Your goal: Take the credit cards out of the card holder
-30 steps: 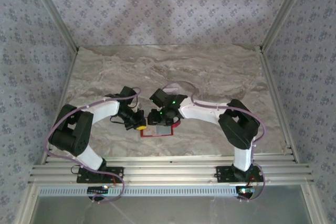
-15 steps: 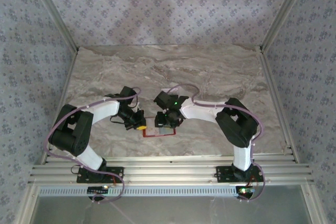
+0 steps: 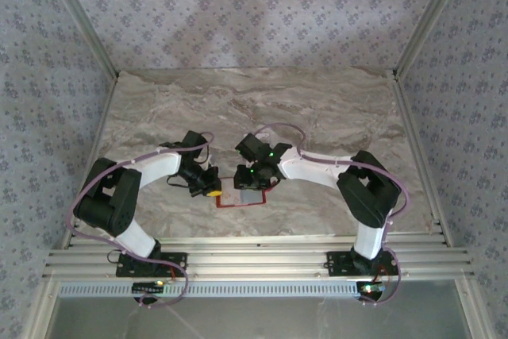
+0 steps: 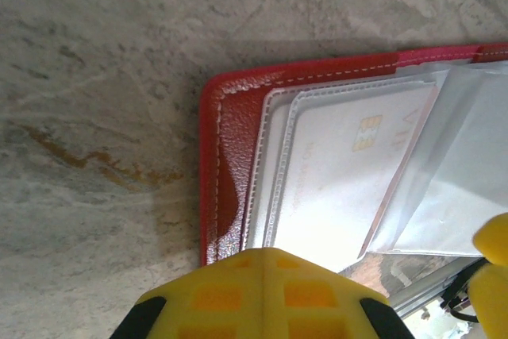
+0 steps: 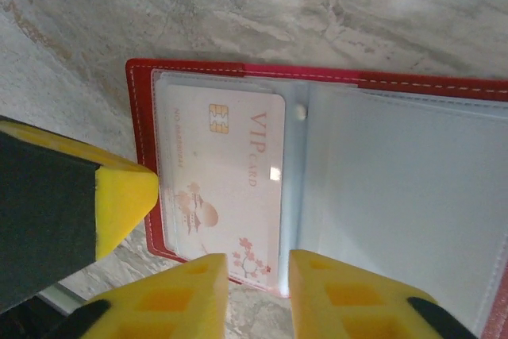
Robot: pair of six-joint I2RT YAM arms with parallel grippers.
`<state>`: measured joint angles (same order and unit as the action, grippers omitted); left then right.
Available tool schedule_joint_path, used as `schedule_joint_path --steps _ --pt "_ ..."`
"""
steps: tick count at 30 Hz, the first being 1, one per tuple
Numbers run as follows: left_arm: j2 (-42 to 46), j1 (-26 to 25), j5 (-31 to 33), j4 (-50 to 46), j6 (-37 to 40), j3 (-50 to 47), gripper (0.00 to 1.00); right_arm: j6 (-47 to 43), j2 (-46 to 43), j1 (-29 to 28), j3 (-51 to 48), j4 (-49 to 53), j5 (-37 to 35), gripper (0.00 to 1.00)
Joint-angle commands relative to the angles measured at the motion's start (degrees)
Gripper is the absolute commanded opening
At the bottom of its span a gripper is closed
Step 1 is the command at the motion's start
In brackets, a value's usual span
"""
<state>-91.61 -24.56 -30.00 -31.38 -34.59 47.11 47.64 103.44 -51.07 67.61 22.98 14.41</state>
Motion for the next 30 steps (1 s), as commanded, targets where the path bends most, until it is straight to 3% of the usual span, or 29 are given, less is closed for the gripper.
schedule_joint_path --steps 1,3,6,9,15,30 --pt "0.0 -0.3 0.0 -0.6 0.0 1.3 0.0 -0.6 1.7 1.0 -0.8 -1.8 3.0 0.23" --pt "-0.1 -0.4 0.2 -0.8 0.1 1.2 0.0 -1.2 1.2 1.2 -0.2 2.0 0.6 0.23" --pt "0.0 -0.4 0.4 -0.9 0.1 0.8 0.0 -1.9 -1.0 1.4 -0.6 7.1 -3.1 0.3" --pt "0.1 -0.4 0.3 -0.9 0.2 0.8 0.0 -1.4 -4.0 1.8 -3.0 8.3 -4.4 0.38" --pt "0.1 -0.4 0.6 -1.1 0.2 0.8 0.0 0.0 -5.6 2.2 -5.8 8.1 -4.8 0.43" --pt "0.8 -0.4 0.8 -1.5 0.3 0.7 0.0 4.2 -4.7 2.0 -9.7 -7.6 5.6 0.4"
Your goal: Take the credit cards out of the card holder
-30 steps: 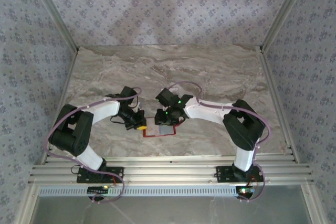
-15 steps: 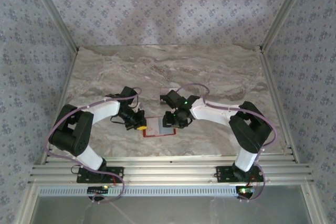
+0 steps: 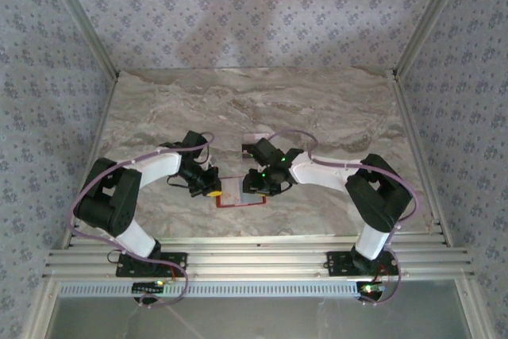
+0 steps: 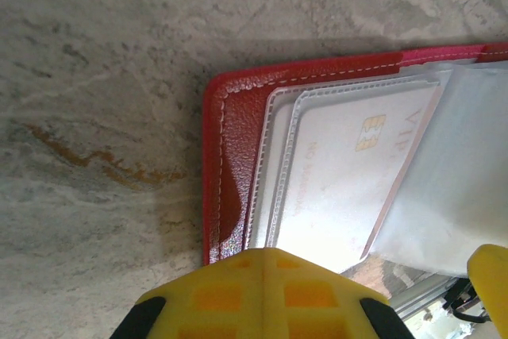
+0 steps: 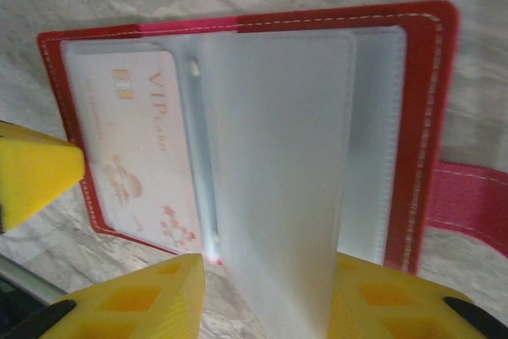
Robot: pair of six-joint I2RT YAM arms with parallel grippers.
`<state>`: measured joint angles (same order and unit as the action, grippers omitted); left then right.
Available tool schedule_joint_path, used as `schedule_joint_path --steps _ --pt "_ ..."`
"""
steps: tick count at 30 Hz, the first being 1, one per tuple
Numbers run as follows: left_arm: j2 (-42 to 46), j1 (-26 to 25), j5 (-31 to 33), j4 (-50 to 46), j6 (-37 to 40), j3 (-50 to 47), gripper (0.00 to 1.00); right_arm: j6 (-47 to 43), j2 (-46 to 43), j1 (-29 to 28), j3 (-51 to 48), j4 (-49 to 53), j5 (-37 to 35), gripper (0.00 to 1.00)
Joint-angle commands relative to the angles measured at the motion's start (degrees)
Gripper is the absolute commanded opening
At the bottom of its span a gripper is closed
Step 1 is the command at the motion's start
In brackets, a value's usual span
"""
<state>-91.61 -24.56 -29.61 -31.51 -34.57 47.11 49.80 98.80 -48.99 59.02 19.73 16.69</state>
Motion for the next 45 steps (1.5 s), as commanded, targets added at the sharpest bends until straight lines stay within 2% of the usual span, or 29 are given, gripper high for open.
schedule_joint_path --steps 1,9,16,19,23,27,36,38,42,45 --pt "0.8 -0.4 0.4 -1.3 0.2 0.6 0.0 2.2 0.2 -0.1 -1.1 -4.7 3.6 0.41" --pt "1.1 -0.4 0.6 -1.8 0.4 1.0 0.0 3.9 4.4 -0.8 -1.1 -10.0 7.2 0.38" --pt "0.9 -0.4 0.5 -1.7 0.4 0.8 0.0 4.6 4.6 -0.6 -2.5 -10.5 7.4 0.3" --pt "0.9 -0.4 0.6 -2.0 0.6 1.1 0.0 2.9 3.4 -0.7 -1.6 -4.0 2.8 0.31" --pt "0.9 -0.4 0.7 -2.2 0.6 1.2 0.0 -1.2 0.8 -0.9 2.0 10.2 -7.9 0.36" --pt "0.6 -0.4 0.8 -2.6 0.9 1.7 0.0 -3.3 -0.7 -1.0 5.4 19.8 -13.8 0.37" --pt "2.3 -1.5 0.3 -3.5 0.1 3.8 0.0 -4.8 -0.7 -1.9 14.9 28.8 -21.8 0.37" --pt "2.4 -2.8 0.2 -3.0 -0.8 4.0 0.0 -5.7 -0.6 -1.8 15.6 27.5 -20.0 0.37" --pt "1.0 -5.1 -0.2 -1.4 -2.3 4.5 0.0 -6.3 -0.1 0.2 11.6 12.4 -5.3 0.34" --pt "-0.1 -5.7 -0.2 -0.6 -2.6 3.8 0.0 -4.7 1.8 1.2 9.8 3.7 1.9 0.32"
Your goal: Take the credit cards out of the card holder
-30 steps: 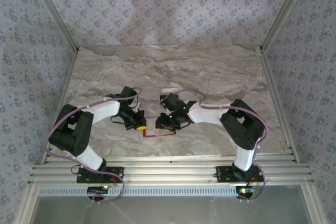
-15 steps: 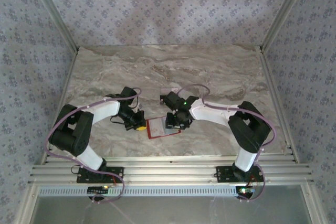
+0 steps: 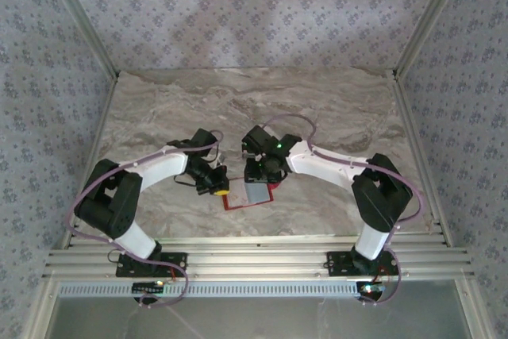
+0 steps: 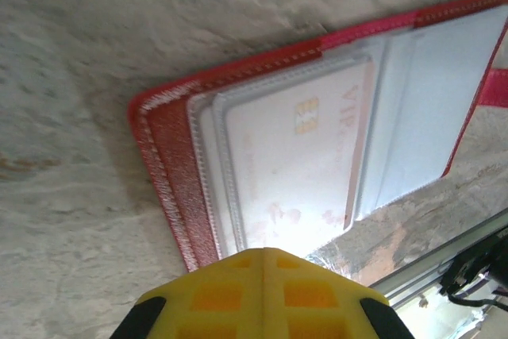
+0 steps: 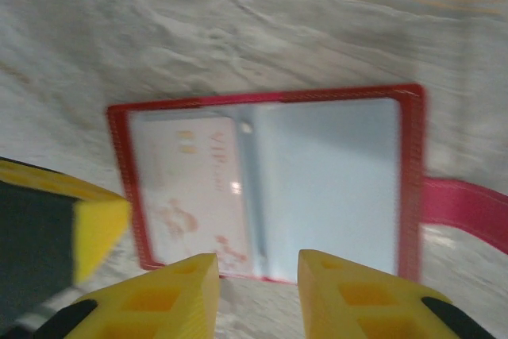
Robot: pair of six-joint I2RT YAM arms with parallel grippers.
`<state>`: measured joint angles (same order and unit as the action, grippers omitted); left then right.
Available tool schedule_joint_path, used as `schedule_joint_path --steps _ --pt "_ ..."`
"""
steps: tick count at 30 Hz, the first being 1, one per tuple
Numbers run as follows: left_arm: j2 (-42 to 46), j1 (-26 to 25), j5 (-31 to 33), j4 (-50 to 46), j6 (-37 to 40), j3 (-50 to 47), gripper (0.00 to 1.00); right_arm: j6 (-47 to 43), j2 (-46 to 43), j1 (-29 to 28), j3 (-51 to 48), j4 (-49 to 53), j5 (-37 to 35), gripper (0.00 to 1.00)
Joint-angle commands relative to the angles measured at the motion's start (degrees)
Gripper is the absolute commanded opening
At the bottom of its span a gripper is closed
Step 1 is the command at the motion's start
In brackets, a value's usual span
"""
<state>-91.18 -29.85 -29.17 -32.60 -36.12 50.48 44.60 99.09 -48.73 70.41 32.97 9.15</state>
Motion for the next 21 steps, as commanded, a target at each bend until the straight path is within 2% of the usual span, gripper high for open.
schedule_joint_path --steps 1,9,21 --pt "-1.0 -0.4 -0.7 0.6 -1.1 0.2 0.0 0.6 2.4 0.9 -1.5 -10.7 10.8 0.31" --pt "-2.8 -0.5 0.8 0.0 0.1 -1.0 0.0 0.7 8.2 1.0 -1.4 -13.5 14.4 0.3" --pt "-3.7 -0.5 2.8 -1.0 1.1 -1.3 0.0 -0.3 10.1 0.7 -1.6 -11.1 11.4 0.29"
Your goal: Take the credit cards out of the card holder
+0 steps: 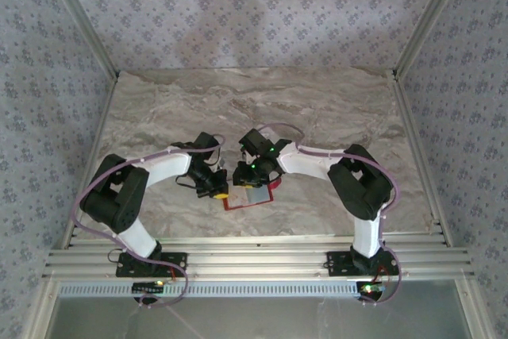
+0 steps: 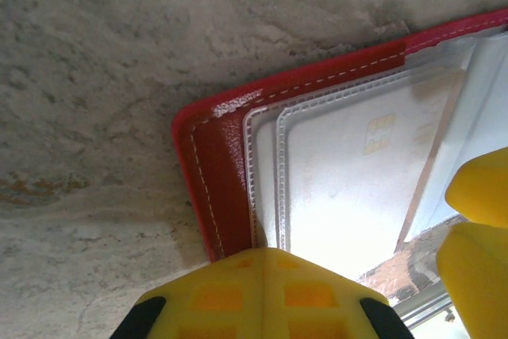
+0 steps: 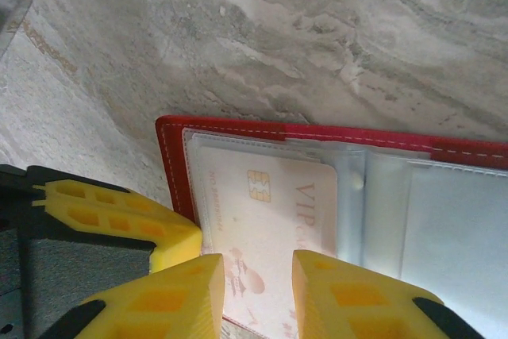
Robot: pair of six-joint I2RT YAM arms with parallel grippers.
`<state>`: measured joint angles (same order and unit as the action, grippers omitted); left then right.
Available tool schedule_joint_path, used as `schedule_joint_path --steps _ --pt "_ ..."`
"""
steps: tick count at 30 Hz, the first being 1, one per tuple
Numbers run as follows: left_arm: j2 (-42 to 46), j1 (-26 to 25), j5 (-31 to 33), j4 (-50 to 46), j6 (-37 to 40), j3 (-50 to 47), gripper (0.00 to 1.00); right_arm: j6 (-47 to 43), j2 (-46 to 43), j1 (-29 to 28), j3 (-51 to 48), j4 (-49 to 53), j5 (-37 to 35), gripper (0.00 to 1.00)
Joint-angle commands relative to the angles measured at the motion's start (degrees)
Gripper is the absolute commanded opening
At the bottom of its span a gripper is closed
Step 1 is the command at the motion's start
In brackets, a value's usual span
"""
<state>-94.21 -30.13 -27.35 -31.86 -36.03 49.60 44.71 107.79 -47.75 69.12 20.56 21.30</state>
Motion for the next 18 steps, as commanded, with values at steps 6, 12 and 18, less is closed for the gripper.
schedule_joint_path --steps 6,12,18 --pt "-0.7 -0.3 1.2 -2.0 1.3 -0.5 0.0 -1.1 2.1 -0.3 -0.3 2.1 -2.0 0.29" --pt "-0.8 -0.2 1.6 -2.5 1.5 -0.4 0.0 -1.3 2.4 -0.3 -0.3 2.8 -3.6 0.29" --pt "-0.1 -0.1 3.8 -4.1 2.3 0.0 0.0 -1.7 1.8 -0.5 -0.3 5.5 -6.8 0.28"
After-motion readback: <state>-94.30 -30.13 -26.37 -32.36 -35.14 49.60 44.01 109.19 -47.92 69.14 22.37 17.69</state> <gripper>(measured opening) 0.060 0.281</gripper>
